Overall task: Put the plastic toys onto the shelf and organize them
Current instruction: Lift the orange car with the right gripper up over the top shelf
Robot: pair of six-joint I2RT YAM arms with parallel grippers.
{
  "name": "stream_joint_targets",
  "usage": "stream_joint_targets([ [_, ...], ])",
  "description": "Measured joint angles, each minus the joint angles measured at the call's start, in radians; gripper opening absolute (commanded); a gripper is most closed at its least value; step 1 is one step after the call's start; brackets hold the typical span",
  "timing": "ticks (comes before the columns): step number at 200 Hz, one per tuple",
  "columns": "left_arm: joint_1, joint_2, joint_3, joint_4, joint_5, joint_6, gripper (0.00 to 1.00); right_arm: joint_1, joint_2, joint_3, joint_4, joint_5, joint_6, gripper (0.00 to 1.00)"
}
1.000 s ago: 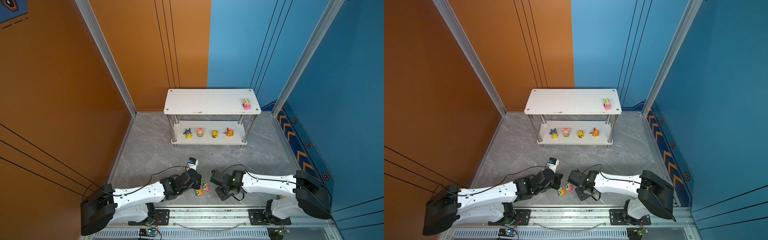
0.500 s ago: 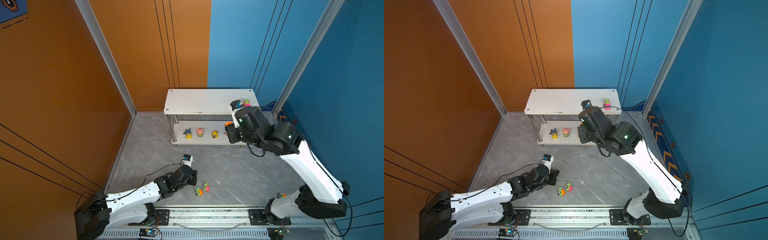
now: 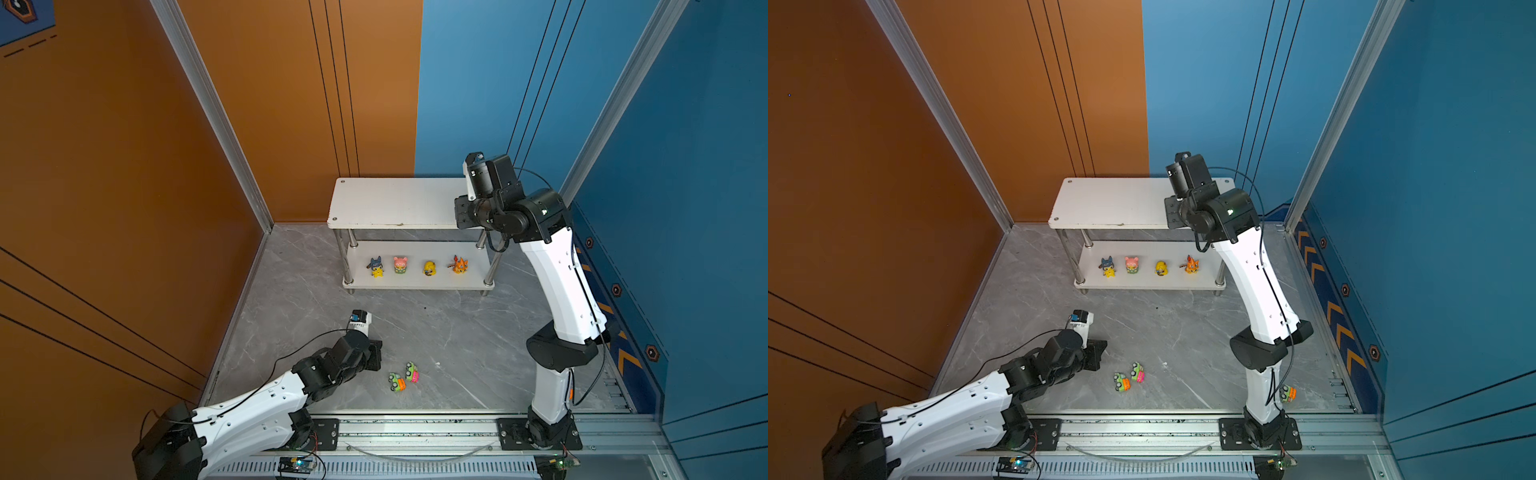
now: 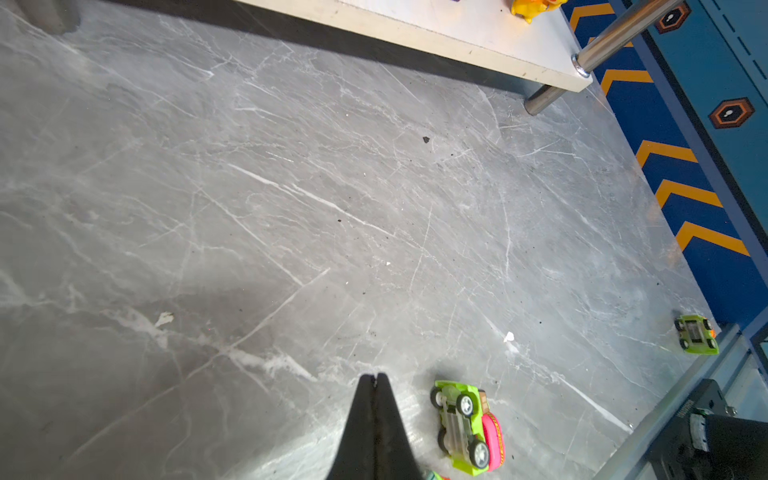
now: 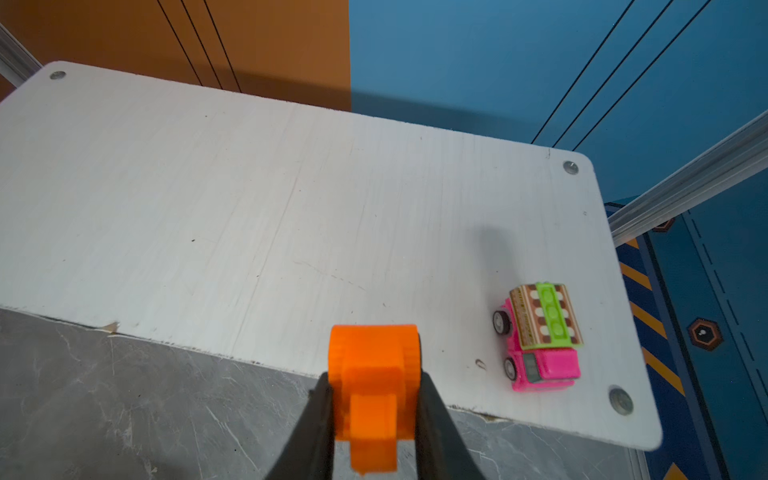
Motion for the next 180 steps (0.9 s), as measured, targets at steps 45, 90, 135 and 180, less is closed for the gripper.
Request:
stream_joint_targets([
  [45, 0.014, -0.007, -0.004, -0.008, 0.007, -0.003, 0.02, -0.016, 0.005, 0.001, 0.010, -0.053, -0.010, 0.05],
  [90, 0.014, 0.040, -0.004, -0.002, 0.014, -0.012, 0.02, -0.037, 0.036, -0.014, 0.010, -0.081, -0.009, 0.04],
  [135, 0.013, 0.045, -0.014, 0.018, 0.014, -0.031, 0.03, -0.060, 0.049, -0.022, 0.010, -0.103, -0.008, 0.06],
  [180, 0.013, 0.042, -0.016, 0.018, 0.014, -0.034, 0.05, -0.076, 0.049, -0.035, 0.010, -0.126, -0.005, 0.10],
])
